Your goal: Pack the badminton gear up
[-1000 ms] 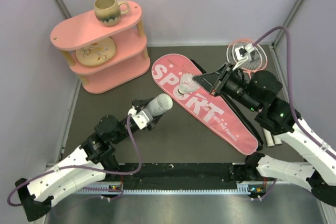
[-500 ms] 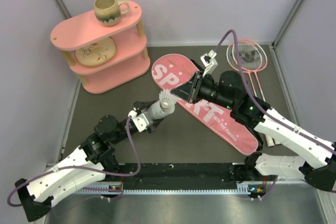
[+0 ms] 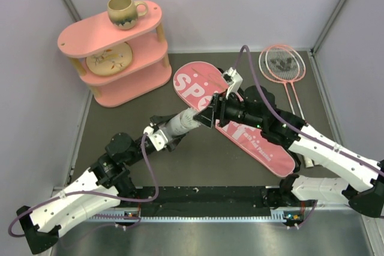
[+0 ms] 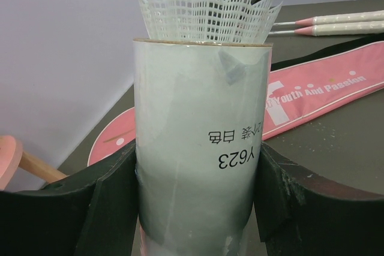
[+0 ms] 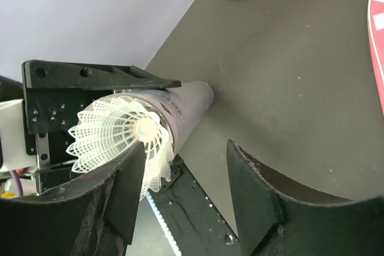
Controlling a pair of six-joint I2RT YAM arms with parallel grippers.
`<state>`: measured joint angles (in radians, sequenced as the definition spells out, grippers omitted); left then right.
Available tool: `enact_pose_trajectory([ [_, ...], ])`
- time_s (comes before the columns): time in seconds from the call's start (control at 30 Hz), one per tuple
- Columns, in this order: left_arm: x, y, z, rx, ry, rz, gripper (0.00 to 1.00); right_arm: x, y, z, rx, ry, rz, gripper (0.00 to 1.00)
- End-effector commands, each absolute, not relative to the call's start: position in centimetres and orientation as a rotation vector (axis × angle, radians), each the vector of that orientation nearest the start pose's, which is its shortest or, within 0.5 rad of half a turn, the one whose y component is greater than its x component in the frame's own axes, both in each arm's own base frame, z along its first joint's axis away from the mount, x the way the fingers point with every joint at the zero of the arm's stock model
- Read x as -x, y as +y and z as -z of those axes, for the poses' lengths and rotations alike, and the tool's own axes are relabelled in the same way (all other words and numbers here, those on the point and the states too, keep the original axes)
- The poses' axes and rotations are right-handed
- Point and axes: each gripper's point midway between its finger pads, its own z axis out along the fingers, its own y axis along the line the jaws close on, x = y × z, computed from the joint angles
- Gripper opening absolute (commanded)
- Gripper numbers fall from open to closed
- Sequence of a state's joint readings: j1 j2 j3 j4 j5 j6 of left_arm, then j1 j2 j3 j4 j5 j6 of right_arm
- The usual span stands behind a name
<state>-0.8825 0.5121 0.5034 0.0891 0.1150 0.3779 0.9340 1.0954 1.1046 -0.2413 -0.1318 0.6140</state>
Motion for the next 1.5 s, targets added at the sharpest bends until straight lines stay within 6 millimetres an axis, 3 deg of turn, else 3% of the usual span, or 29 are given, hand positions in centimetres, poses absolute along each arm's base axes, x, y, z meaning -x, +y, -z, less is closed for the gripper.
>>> enact_pose_trajectory([
  [0.0, -17.4, -22.3, -31.9, -0.902, 1.073, 0.519, 0.11, -17.9, 33.2, -33.6, 0.536, 1.893, -1.166, 0.58],
  [0.07, -17.4, -22.4, -31.7, -0.908, 1.077, 0.523, 0.11, -17.6, 34.0, -33.6, 0.569, 1.901, -1.195, 0.60],
  [0.1, -17.4, -22.5, -31.6, -0.909, 1.077, 0.522, 0.11, -17.9, 35.0, -32.5, 0.578, 1.942, -1.196, 0.61],
  [0.13, -17.4, -22.5, -31.6, -0.910, 1.076, 0.523, 0.11, -17.9, 35.6, -33.1, 0.590, 1.933, -1.212, 0.61],
  [0.2, -17.4, -22.7, -31.5, -0.920, 1.079, 0.527, 0.11, -18.2, 37.1, -31.6, 0.619, 1.991, -1.196, 0.63],
  [0.37, -17.4, -22.5, -31.4, -0.920, 1.078, 0.519, 0.11, -18.8, 39.6, -30.2, 0.652, 2.055, -1.183, 0.66],
  [0.5, -17.6, -22.3, -31.5, -0.908, 1.080, 0.509, 0.10, -19.3, 39.5, -30.1, 0.630, 2.054, -1.149, 0.68],
  [0.63, -17.9, -22.1, -31.6, -0.890, 1.090, 0.495, 0.10, -19.5, 37.9, -32.2, 0.593, 1.976, -1.115, 0.73],
  [0.7, -18.3, -21.8, -31.7, -0.868, 1.102, 0.472, 0.10, -19.2, 36.3, -34.7, 0.569, 1.893, -1.117, 0.76],
  [0.73, -18.6, -21.6, -31.7, -0.856, 1.110, 0.461, 0.10, -19.5, 35.5, -34.7, 0.542, 1.875, -1.084, 0.79],
  [0.77, -18.9, -21.4, -31.5, -0.848, 1.127, 0.446, 0.10, -19.1, 34.0, -36.6, 0.508, 1.811, -1.084, 0.82],
  [0.83, -19.6, -20.7, -31.6, -0.805, 1.153, 0.407, 0.10, -20.3, 31.8, -36.3, 0.432, 1.777, -0.987, 0.90],
  [0.9, -20.1, -20.2, -31.6, -0.779, 1.168, 0.378, 0.10, -20.7, 29.1, -37.3, 0.349, 1.727, -0.941, 0.97],
  [0.93, -20.2, -20.1, -31.5, -0.773, 1.173, 0.371, 0.10, -21.7, 27.7, -36.2, 0.281, 1.742, -0.879, 0.99],
  [1.0, -20.4, -20.0, -31.4, -0.770, 1.180, 0.358, 0.10, -22.7, 25.4, -35.8, 0.173, 1.742, -0.836, 0.99],
  [1.1, -20.3, -20.1, -31.6, -0.770, 1.179, 0.364, 0.10, -25.9, 21.2, -31.5, -0.023, 1.836, -0.684, 0.99],
  [1.17, -20.4, -20.0, -31.6, -0.769, 1.177, 0.362, 0.10, -28.6, 16.9, -28.2, -0.210, 1.916, -0.491, 0.98],
  [1.2, -20.4, -20.0, -31.6, -0.765, 1.178, 0.361, 0.10, -28.9, 14.9, -26.0, -0.298, 1.988, -0.408, 0.97],
  [1.27, -20.4, -19.9, -31.6, -0.763, 1.179, 0.361, 0.10, -30.3, 13.0, -23.4, -0.380, 2.072, -0.313, 0.96],
  [1.3, -20.4, -19.9, -31.6, -0.764, 1.179, 0.363, 0.10, -31.1, 10.8, -22.3, -0.443, 2.101, -0.253, 0.95],
  [1.43, -20.3, -19.7, -31.9, -0.754, 1.172, 0.361, 0.10, -33.8, 8.6, -17.4, -0.489, 2.286, -0.217, 0.82],
  [1.47, -20.3, -19.8, -31.7, -0.758, 1.175, 0.362, 0.10, -34.5, 8.2, -14.9, -0.470, 2.362, -0.167, 0.79],
])
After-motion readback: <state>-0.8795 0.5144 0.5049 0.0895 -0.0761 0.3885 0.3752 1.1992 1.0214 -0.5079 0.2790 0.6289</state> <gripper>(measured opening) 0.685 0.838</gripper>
